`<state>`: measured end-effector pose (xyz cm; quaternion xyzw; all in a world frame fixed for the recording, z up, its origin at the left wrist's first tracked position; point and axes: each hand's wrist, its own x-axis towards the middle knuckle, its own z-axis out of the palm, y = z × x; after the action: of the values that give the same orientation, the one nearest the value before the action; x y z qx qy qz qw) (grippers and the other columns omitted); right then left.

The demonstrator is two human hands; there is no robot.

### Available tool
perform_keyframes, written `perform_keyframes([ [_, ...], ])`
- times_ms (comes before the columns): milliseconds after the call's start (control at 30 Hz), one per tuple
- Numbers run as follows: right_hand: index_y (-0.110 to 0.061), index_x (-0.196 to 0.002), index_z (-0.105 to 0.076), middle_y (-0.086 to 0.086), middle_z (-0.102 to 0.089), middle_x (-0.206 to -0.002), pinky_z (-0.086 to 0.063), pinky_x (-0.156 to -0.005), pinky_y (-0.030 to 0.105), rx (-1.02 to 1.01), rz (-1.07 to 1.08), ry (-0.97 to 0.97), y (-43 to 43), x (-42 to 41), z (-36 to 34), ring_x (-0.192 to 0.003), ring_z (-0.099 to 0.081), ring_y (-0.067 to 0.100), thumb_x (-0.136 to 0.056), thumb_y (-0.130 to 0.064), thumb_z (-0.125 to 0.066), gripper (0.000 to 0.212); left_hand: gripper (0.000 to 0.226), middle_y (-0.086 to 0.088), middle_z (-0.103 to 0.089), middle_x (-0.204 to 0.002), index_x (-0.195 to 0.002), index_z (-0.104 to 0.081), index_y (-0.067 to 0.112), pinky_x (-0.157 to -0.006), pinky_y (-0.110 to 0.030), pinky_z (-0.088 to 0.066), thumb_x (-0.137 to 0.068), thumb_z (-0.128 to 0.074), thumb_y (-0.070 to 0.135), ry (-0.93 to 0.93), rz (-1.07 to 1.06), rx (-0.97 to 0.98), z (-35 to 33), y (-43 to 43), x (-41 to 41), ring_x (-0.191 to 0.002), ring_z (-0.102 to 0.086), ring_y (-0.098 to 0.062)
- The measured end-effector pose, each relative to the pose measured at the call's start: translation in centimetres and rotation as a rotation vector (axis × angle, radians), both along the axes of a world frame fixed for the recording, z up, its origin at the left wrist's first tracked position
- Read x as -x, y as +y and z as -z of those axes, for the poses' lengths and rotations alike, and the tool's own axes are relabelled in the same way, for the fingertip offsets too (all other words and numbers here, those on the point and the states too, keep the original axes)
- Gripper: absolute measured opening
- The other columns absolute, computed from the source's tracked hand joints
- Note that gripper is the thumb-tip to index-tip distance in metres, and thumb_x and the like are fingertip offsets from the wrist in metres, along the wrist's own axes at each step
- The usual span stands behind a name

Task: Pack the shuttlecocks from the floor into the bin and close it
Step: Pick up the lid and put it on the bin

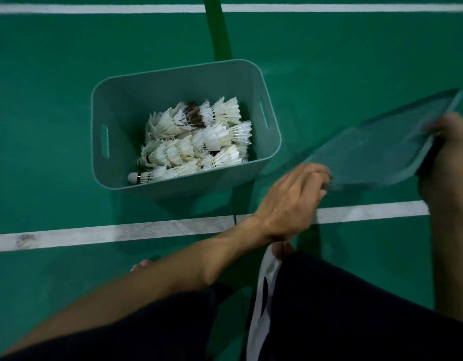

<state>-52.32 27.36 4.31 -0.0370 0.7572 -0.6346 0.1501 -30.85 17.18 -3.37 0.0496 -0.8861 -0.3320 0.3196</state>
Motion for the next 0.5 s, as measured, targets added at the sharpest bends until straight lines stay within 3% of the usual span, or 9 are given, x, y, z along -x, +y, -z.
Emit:
perform_keyframes([
  [100,-0.007,-0.098,-0.064,0.007,-0.062,-0.09,-0.061,-0.071,0.038,-0.003,-0.17,0.314,-2.2,-0.8,-3.4,-0.085,-0.064,0.018,-0.092,-0.036,-0.063,0.029,0.018,-0.02,-0.06,-0.101,-0.111,-0.043,0.006,-0.07,-0.032,-0.046,-0.108,-0.033,0.021,0.242,-0.193,-0.149,-4.7,-0.6,-1.0,-0.085,-0.056,-0.025],
  [133,-0.016,-0.1,-0.065,0.006,-0.064,-0.097,-0.061,-0.076,0.038,-0.017,-0.222,0.4,-3.1,-1.3,-3.9,-0.091,-0.065,0.018,-0.097,-0.045,-0.061,0.03,0.025,-0.013,-0.056,-0.093,-0.11,-0.043,0.004,-0.064,-0.028,-0.042,-0.109,-0.029,0.025,0.299,-0.287,-0.222,-6.3,-1.4,-1.6,-0.077,-0.05,-0.019],
  [200,-0.032,-0.108,-0.058,0.006,-0.063,-0.115,-0.053,-0.086,0.028,-0.19,-0.222,0.614,-4.6,-2.5,-4.0,-0.108,-0.062,0.02,-0.095,-0.059,-0.06,0.029,0.024,0.003,-0.047,-0.085,-0.107,-0.046,0.0,-0.06,-0.023,-0.034,-0.108,-0.032,0.019,0.341,-0.51,-0.386,-8.8,-3.8,-3.2,-0.067,-0.04,-0.007],
  [267,-0.018,-0.124,-0.055,0.014,-0.056,-0.128,-0.047,-0.102,0.036,-0.325,-0.195,0.712,-6.1,-3.0,-2.6,-0.12,-0.056,0.026,-0.087,-0.06,-0.068,0.058,0.017,0.011,-0.044,-0.078,-0.103,-0.048,0.002,-0.059,-0.022,-0.034,-0.106,-0.034,0.011,0.327,-0.728,-0.487,-10.1,-7.1,-5.5,-0.063,-0.04,0.0],
  [300,-0.009,-0.131,-0.05,0.016,-0.054,-0.132,-0.046,-0.105,0.038,-0.325,-0.218,0.639,-7.2,-3.8,-1.8,-0.122,-0.055,0.026,-0.084,-0.059,-0.073,0.072,0.015,0.013,-0.044,-0.076,-0.1,-0.048,0.005,-0.06,-0.02,-0.034,-0.106,-0.035,0.01,0.305,-0.811,-0.499,-10.4,-9.0,-6.9,-0.062,-0.042,0.001],
  [367,-0.007,-0.142,-0.043,0.011,-0.054,-0.133,-0.052,-0.097,0.027,-0.192,-0.309,0.373,-9.6,-5.7,-1.1,-0.111,-0.061,0.011,-0.082,-0.049,-0.079,0.081,0.017,0.016,-0.044,-0.074,-0.096,-0.049,0.011,-0.061,-0.016,-0.033,-0.107,-0.036,0.012,0.211,-0.919,-0.497,-10.3,-13.2,-10.4,-0.062,-0.045,0.002],
  [433,-0.006,-0.143,-0.047,0.007,-0.06,-0.116,-0.051,-0.077,0.013,-0.124,-0.381,0.239,-12.2,-7.5,-0.4,-0.086,-0.062,-0.007,-0.086,-0.032,-0.079,0.07,0.02,0.016,-0.047,-0.073,-0.091,-0.053,0.012,-0.063,-0.022,-0.033,-0.105,-0.039,0.016,0.087,-0.995,-0.506,-9.7,-17.1,-14.0,-0.06,-0.043,0.001],
  [500,-0.003,-0.133,-0.059,0.006,-0.067,-0.106,-0.054,-0.075,0.017,-0.175,-0.417,0.331,-14.4,-9.2,0.2,-0.08,-0.064,-0.008,-0.088,-0.021,-0.076,0.051,0.024,0.012,-0.054,-0.07,-0.089,-0.061,0.011,-0.061,-0.026,-0.036,-0.104,-0.048,0.024,0.034,-1.032,-0.567,-8.9,-20.1,-17.3,-0.057,-0.044,0.004],
])
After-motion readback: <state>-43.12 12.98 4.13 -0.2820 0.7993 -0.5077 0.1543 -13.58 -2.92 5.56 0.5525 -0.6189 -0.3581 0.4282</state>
